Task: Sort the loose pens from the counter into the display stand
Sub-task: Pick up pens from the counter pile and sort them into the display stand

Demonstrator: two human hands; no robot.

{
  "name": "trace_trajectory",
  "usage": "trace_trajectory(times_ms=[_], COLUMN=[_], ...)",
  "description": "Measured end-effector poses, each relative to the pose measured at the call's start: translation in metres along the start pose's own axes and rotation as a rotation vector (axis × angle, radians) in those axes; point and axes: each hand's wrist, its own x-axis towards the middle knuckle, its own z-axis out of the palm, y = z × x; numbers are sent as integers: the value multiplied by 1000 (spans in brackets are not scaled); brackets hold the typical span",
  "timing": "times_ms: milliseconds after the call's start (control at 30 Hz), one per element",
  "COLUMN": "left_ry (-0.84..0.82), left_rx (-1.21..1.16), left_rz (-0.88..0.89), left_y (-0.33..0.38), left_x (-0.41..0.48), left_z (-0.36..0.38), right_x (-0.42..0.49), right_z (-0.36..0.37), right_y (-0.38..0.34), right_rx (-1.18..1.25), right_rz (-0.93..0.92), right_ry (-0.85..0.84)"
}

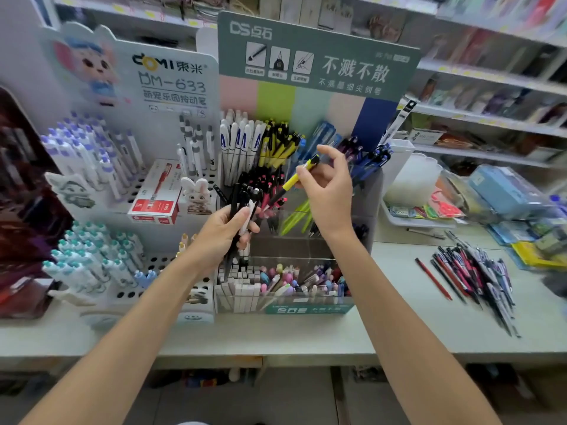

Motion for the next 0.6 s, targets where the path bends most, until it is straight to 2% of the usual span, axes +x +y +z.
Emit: trace_trajectory(times_ms=[167,267,433,500,567,600], left_ry=[-46,-81,-86,-81,-89,-97], left_rx=[-47,-81,-109,-100,-121,-138], left_rz=[3,11,10,8,4,7], left_y=[14,23,31,32,34,34], left_x=[5,7,5,2,1,1], left_z=[4,4,-6,-10,-12,-14], right_x=[42,69,80,77,70,65], right_z=[10,22,37,36,35,34], right_y=[-21,-16,24,26,16,9], right_rx=[-83,-213,-601,-729,-654,-560], right_rz=[-286,-346,-322,-410,-535,-559], right_ry=[232,218,-26,46,165,166])
